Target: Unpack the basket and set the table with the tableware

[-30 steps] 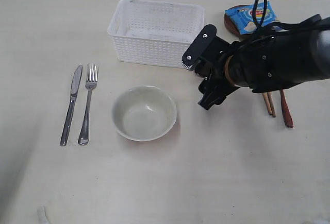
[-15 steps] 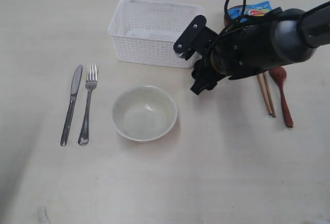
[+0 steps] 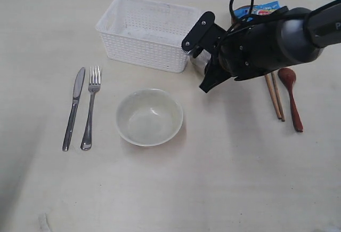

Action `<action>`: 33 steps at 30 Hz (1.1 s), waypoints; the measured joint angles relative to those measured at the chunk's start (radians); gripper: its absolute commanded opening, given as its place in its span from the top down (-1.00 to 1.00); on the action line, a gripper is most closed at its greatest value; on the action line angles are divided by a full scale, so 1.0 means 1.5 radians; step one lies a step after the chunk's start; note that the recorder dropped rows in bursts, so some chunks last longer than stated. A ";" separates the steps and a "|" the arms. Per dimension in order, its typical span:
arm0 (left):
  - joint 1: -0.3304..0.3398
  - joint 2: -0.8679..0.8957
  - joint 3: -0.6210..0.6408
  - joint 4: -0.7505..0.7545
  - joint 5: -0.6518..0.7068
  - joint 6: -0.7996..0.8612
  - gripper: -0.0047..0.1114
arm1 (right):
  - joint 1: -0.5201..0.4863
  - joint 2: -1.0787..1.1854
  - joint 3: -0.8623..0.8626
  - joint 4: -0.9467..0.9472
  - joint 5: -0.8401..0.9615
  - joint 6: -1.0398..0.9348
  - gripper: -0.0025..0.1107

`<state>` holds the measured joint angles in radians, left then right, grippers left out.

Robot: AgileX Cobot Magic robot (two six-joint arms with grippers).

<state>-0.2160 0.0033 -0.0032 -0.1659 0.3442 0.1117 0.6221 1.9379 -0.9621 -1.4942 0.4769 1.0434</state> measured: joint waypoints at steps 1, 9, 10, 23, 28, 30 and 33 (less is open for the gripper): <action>0.000 0.000 0.000 0.000 0.000 0.000 0.92 | 0.000 -0.006 0.000 0.005 0.005 0.000 0.96; 0.000 0.000 0.000 0.000 0.000 0.000 0.92 | 0.000 -0.109 0.007 0.098 0.020 -0.033 0.96; 0.000 0.000 0.000 0.000 0.000 0.000 0.92 | 0.000 -0.123 0.007 0.109 0.020 -0.044 0.96; 0.000 0.000 0.000 0.000 0.000 0.000 0.92 | 0.000 -0.247 -0.065 0.587 0.070 -0.350 0.96; 0.000 0.000 0.000 0.000 0.000 0.000 0.92 | 0.000 -0.247 -0.115 0.774 0.072 -0.473 0.96; 0.000 0.000 0.000 0.000 0.000 0.000 0.92 | 0.000 -0.247 -0.144 0.830 0.074 -0.512 0.96; 0.000 0.000 0.000 0.000 0.000 0.000 0.92 | 0.000 -0.242 -0.200 0.907 0.090 -0.562 0.96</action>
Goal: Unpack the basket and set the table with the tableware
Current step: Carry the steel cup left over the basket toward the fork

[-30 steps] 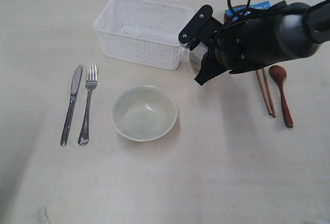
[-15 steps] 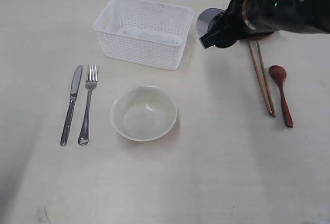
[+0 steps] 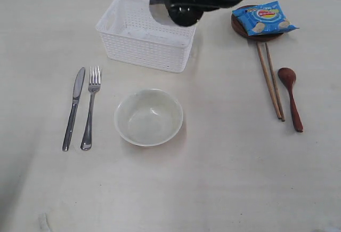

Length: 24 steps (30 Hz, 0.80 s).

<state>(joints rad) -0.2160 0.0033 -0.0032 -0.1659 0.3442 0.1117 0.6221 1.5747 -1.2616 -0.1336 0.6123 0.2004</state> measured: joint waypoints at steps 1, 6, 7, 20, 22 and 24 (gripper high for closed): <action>0.000 0.000 0.000 0.000 0.000 0.000 0.92 | 0.000 0.005 -0.017 0.023 0.006 -0.015 0.96; 0.000 0.000 0.000 0.000 0.000 0.000 0.92 | 0.000 0.068 -0.139 0.139 0.073 -0.104 0.96; 0.000 0.000 0.000 0.000 0.000 0.000 0.92 | 0.000 0.083 -0.165 0.159 0.086 -0.117 0.96; 0.000 0.000 0.000 0.000 0.000 0.000 0.92 | 0.070 0.306 -0.410 0.251 0.141 -0.198 0.96; 0.000 0.000 0.000 0.000 0.000 0.000 0.92 | 0.080 0.338 -0.442 0.252 0.137 -0.203 0.96; 0.000 0.000 0.000 0.000 0.000 0.000 0.92 | 0.088 0.374 -0.477 0.252 0.137 -0.209 0.96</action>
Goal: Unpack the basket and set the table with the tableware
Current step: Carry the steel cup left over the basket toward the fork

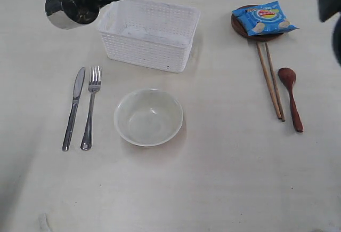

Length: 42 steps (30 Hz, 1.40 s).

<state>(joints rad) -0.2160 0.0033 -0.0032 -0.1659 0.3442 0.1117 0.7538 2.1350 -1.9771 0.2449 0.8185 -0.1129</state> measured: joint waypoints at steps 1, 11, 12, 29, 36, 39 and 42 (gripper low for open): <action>0.000 0.000 0.000 0.000 0.000 0.000 0.92 | 0.002 0.018 -0.014 0.000 0.000 -0.002 0.96; 0.000 0.000 0.000 0.000 0.000 0.000 0.92 | 0.040 0.188 -0.197 0.004 0.000 -0.029 0.96; 0.000 0.000 0.000 0.000 0.000 0.000 0.92 | 0.043 0.197 -0.210 0.006 0.002 -0.029 0.96; 0.000 0.000 0.000 0.000 0.000 0.000 0.92 | -0.032 0.210 -0.242 -0.222 0.143 0.176 0.96; 0.000 0.000 0.000 0.000 0.000 0.000 0.92 | -0.009 0.210 -0.242 -0.132 0.152 0.180 0.96; 0.000 0.000 0.000 0.000 0.000 0.000 0.92 | 0.002 0.210 -0.242 -0.127 0.160 0.180 0.96; 0.000 0.000 0.000 0.000 0.000 0.000 0.92 | 0.007 0.210 -0.242 -0.127 0.200 0.164 0.96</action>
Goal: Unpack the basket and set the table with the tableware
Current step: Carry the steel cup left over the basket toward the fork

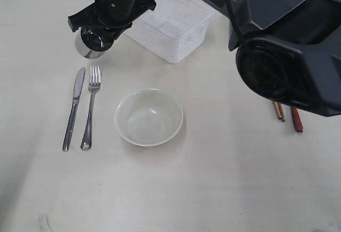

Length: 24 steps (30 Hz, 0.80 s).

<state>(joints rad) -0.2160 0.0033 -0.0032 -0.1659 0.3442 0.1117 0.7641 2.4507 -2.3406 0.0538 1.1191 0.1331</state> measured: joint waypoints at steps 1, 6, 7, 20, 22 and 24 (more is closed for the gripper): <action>0.000 0.000 0.000 0.000 0.000 0.000 0.92 | 0.001 -0.001 0.000 0.000 0.008 -0.003 0.96; 0.000 0.000 0.000 0.000 0.000 0.000 0.92 | 0.004 -0.019 0.000 0.000 0.020 -0.009 0.96; 0.000 0.000 0.000 0.000 0.000 0.000 0.92 | 0.004 -0.027 0.000 0.000 0.017 -0.009 0.96; 0.000 0.000 0.000 0.000 0.000 0.000 0.92 | 0.006 -0.056 -0.001 -0.022 0.031 -0.046 0.96; 0.000 0.000 0.000 0.000 0.000 0.000 0.92 | 0.006 -0.049 -0.001 -0.027 0.031 -0.052 0.96; 0.000 0.000 0.000 0.000 0.000 0.000 0.92 | 0.008 -0.041 -0.001 -0.031 0.023 -0.055 0.96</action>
<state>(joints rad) -0.2160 0.0033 -0.0032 -0.1659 0.3442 0.1117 0.7758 2.3894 -2.3427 0.0077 1.1536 0.0512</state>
